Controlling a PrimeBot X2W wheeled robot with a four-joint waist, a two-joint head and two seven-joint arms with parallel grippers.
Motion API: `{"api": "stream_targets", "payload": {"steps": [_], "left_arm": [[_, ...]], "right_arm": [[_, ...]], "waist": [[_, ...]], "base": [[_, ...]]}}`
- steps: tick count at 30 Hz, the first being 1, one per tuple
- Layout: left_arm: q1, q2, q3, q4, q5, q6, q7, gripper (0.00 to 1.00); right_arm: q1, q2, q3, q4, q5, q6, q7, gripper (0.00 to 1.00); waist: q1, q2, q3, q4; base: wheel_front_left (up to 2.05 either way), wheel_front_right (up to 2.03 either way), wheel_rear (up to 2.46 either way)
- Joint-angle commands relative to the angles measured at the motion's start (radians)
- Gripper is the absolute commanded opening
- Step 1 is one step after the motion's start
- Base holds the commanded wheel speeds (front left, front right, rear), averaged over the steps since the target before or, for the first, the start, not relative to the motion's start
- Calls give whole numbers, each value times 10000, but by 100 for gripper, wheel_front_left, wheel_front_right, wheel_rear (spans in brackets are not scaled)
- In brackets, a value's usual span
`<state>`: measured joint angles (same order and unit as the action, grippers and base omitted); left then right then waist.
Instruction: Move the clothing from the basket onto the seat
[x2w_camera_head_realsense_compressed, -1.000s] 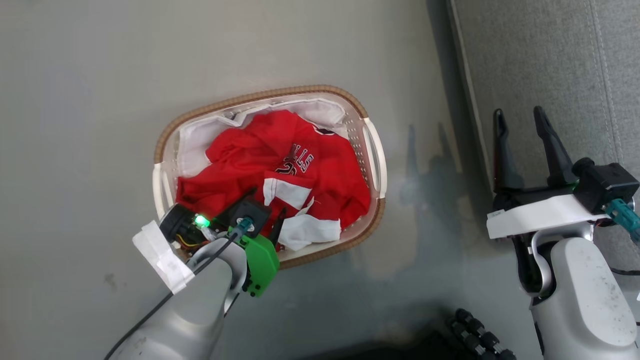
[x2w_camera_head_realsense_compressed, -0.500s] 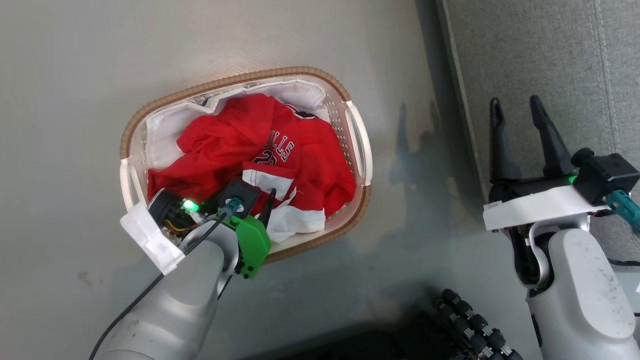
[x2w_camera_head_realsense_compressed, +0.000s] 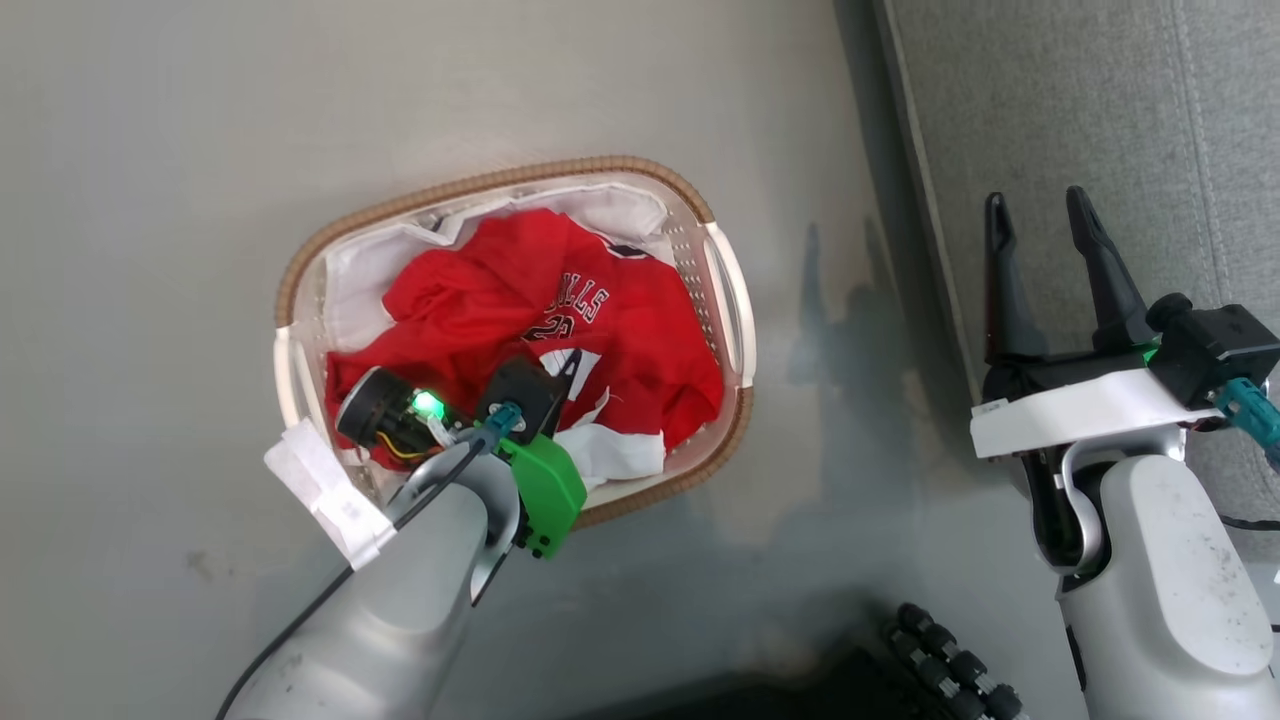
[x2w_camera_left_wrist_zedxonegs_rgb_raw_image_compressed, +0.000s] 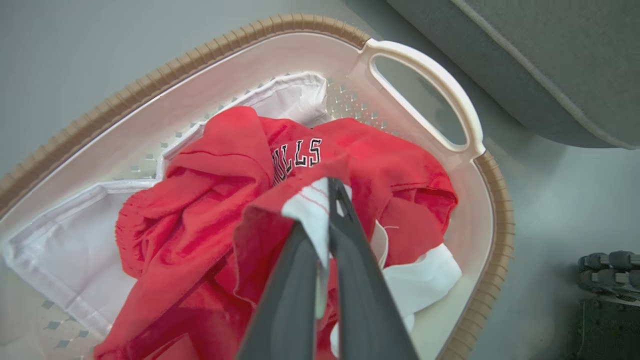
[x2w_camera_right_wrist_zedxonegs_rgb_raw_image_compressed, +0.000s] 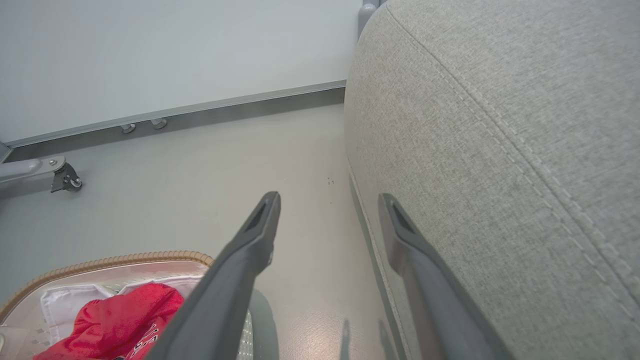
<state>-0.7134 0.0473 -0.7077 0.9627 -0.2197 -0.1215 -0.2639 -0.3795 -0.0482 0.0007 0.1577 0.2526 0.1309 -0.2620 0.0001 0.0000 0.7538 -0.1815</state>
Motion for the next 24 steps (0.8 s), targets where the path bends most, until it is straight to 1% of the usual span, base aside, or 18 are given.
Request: {"api": "stream_targets", "payload": {"steps": [1,8,14,17,24], "left_arm": [[176,56,52,-179,4,89,-7,0],[952,53,183,-1126,23,104,-8,0],[1919,48,390,-2296,-49,79,-8,0],[2377,50,530,-2918,27,134,-7,0],[2923,473,768,-4111,427,147,-9,0]], "right_arm": [[89,-40,-67,32,-124,-3,-46,100],[440,-44,-181,209,-455,-5,-46,100],[965,-43,-237,412,-705,-5,-46,100],[1265,-43,-230,534,-784,-5,-47,100],[2001,-43,-187,775,-819,-5,-46,100]], "waist": [[-1,0,-492,258],[-1,0,-1798,743],[-1,0,-3275,1168],[-1,0,-4066,1365],[-1,0,-5635,1665]], "base": [[0,0,0],[0,0,0],[0,0,0],[0,0,0],[0,0,0]]}}
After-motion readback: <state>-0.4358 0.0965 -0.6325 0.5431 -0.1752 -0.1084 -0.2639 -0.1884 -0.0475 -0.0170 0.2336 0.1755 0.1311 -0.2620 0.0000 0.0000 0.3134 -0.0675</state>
